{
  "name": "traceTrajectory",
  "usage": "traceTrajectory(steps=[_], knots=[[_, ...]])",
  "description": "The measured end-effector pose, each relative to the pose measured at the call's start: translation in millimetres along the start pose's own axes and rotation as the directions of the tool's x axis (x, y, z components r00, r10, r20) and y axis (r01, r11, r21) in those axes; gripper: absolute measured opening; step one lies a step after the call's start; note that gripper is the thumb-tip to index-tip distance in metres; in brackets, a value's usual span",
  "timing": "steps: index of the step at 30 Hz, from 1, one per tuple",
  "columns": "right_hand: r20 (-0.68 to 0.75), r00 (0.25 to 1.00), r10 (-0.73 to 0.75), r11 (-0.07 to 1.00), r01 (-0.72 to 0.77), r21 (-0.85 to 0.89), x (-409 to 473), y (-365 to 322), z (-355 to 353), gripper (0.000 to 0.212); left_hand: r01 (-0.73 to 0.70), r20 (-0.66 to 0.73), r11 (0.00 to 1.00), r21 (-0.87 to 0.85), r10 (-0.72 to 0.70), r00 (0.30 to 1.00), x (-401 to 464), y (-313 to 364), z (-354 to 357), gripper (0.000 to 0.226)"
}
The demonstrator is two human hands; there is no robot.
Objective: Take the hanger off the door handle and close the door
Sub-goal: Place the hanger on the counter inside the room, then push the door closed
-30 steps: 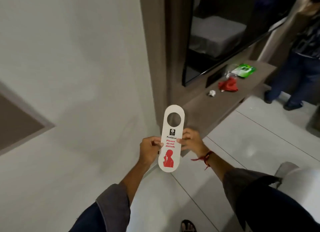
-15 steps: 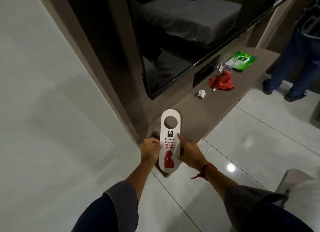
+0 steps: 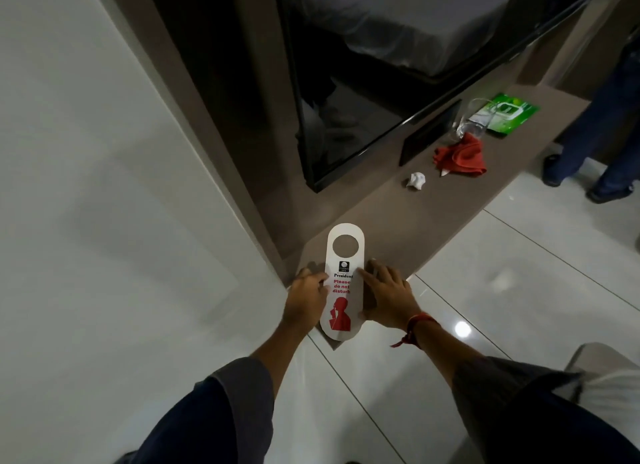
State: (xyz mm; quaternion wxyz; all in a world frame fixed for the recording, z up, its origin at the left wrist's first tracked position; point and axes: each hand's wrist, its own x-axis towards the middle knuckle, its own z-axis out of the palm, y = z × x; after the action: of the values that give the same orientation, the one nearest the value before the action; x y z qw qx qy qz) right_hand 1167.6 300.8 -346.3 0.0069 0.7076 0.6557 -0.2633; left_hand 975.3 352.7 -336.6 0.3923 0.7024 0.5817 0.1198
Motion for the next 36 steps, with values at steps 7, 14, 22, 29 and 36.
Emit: traceTrajectory(steps=[7, 14, 22, 29, 36], knots=[[-0.097, 0.979, -0.180, 0.982, 0.184, 0.034, -25, -73, -26, 0.075, -0.109, -0.142, 0.988, 0.108, 0.124, 0.982, -50, -17, -61, 0.041], [-0.078, 0.794, -0.603, 0.796, 0.592, -0.125, -60, -253, -25, 0.059, -0.047, -0.459, 0.957, 0.287, 0.181, 0.870, -165, -81, -193, 0.042], [0.040, 0.419, -0.907, 0.401, 0.889, -0.219, -147, -505, 13, 0.062, 0.396, -0.799, 0.896, 0.199, -0.086, 0.595, -401, -190, -333, 0.043], [0.163, 0.036, -0.986, 0.004, 0.982, -0.191, -283, -704, 73, 0.067, 0.699, -0.941, 0.711, -0.075, -0.282, 0.186, -627, -255, -389, 0.044], [0.201, -0.265, -0.943, -0.297, 0.942, -0.153, -427, -839, 129, 0.073, 0.734, -0.923, 0.584, -0.346, -0.353, -0.154, -798, -299, -392, 0.030]])
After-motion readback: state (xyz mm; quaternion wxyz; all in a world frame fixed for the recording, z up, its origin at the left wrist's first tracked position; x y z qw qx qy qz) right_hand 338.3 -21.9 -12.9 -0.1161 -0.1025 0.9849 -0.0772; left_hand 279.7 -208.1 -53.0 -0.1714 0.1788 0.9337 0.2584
